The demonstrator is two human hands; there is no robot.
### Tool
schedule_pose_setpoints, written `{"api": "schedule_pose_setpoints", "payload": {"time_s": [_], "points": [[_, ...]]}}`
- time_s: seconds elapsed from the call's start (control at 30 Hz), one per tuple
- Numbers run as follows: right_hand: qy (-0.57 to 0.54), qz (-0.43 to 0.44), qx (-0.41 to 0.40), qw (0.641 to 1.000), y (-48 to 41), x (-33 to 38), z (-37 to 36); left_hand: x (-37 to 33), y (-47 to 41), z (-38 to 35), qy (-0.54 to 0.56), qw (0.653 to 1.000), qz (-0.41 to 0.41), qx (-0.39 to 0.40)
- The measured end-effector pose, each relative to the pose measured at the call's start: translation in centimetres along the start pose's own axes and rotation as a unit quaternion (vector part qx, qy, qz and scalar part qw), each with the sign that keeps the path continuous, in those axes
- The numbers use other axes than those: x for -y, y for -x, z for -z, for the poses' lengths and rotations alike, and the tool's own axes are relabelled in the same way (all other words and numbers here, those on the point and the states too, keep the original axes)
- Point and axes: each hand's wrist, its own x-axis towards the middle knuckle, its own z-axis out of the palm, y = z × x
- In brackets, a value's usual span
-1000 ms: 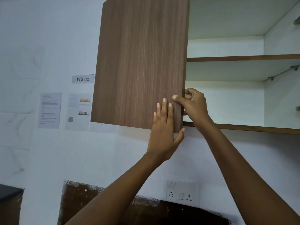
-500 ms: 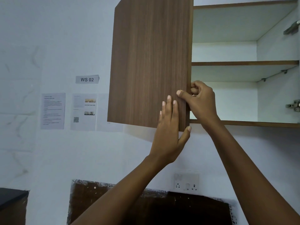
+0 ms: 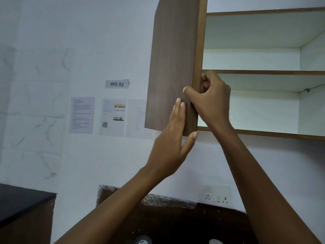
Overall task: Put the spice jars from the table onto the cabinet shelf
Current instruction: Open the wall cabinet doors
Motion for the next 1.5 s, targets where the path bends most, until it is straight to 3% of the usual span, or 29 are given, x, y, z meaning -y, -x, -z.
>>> {"api": "schedule_pose_setpoints", "payload": {"time_s": [0.2,0.5,0.7,0.97,1.33,1.5], "points": [[-0.009,0.041,0.015,0.999,1.2,5.7,-4.3,2.0,3.1,5.5,-0.007,0.997,0.053,-0.059],[0.069,0.085,0.01,0.994,2.2,10.9,-10.2,3.9,4.5,10.9,0.066,0.974,0.131,-0.173],[0.068,0.095,-0.01,0.993,3.5,13.7,-15.4,6.9,5.2,14.7,0.078,0.959,0.177,-0.208],[0.016,0.064,-0.004,0.998,4.8,16.7,-21.1,9.9,5.9,18.3,0.053,0.94,0.234,-0.242],[-0.085,0.047,-0.01,0.995,5.2,16.2,-20.8,9.2,6.2,17.4,0.055,0.932,0.238,-0.267],[-0.13,0.035,0.009,0.991,6.7,14.9,-19.7,7.9,6.8,16.1,0.108,0.909,0.262,-0.306]]}}
